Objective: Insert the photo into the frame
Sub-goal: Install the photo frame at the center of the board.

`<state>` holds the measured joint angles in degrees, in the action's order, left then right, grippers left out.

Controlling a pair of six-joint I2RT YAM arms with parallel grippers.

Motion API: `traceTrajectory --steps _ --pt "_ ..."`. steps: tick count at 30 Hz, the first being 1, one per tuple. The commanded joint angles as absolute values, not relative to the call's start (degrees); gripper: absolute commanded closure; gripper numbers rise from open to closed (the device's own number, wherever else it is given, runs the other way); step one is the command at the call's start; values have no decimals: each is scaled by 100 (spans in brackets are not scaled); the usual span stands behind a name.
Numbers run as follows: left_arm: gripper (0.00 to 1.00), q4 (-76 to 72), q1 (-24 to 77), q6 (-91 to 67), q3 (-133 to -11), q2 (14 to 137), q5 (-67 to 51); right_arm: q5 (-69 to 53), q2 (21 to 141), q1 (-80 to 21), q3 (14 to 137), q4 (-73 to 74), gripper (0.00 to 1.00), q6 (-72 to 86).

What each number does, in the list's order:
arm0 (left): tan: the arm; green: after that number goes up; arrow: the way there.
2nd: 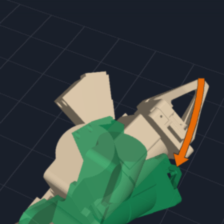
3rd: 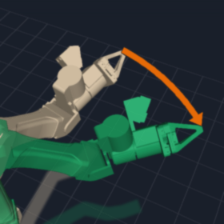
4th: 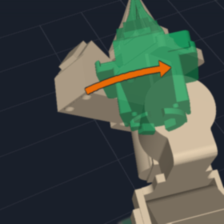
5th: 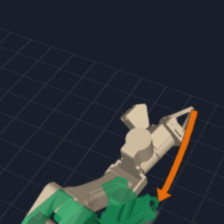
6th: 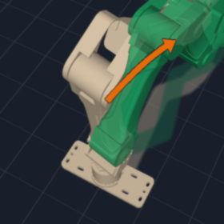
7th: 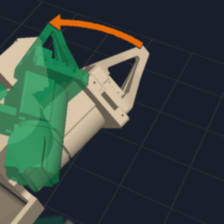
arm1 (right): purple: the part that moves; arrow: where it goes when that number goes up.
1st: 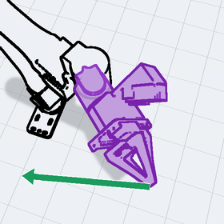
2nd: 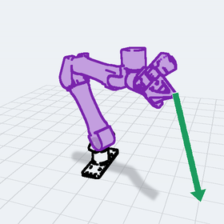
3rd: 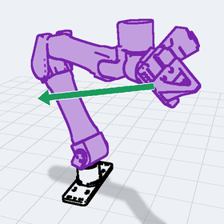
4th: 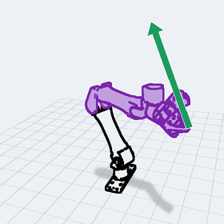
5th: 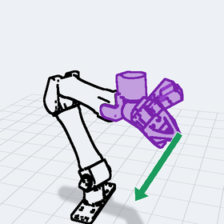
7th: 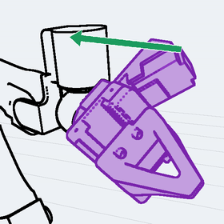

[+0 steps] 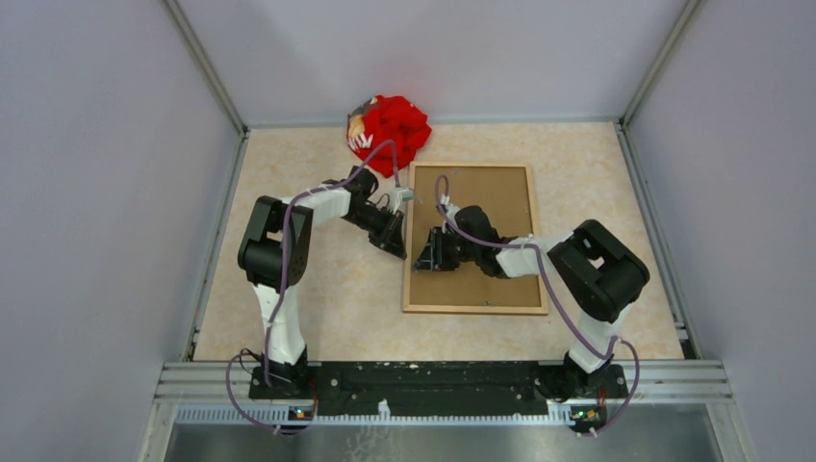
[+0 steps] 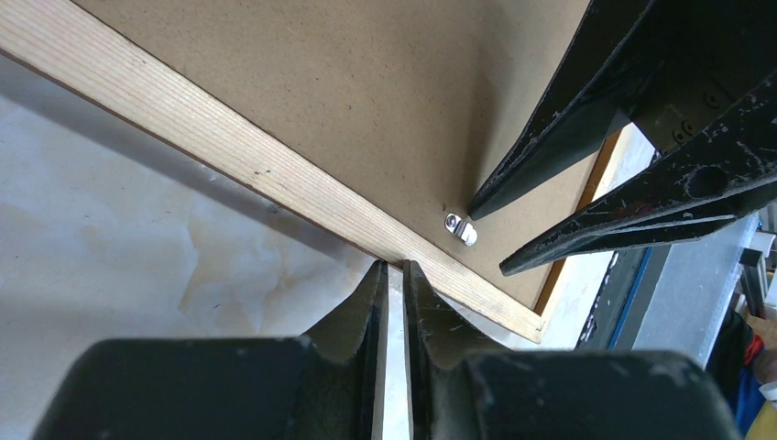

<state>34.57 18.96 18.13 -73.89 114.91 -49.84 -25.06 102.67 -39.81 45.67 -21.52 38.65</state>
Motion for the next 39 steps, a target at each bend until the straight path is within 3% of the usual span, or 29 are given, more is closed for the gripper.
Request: traceTrajectory --steps 1,39 --pt "85 3344 1925 2039 -7488 11419 -4765 -2483 10206 -4074 4569 -2238 69 3905" --pt "87 3379 1924 2101 -7392 11329 -4808 -2391 10237 -4145 4374 -2682 71 4397"
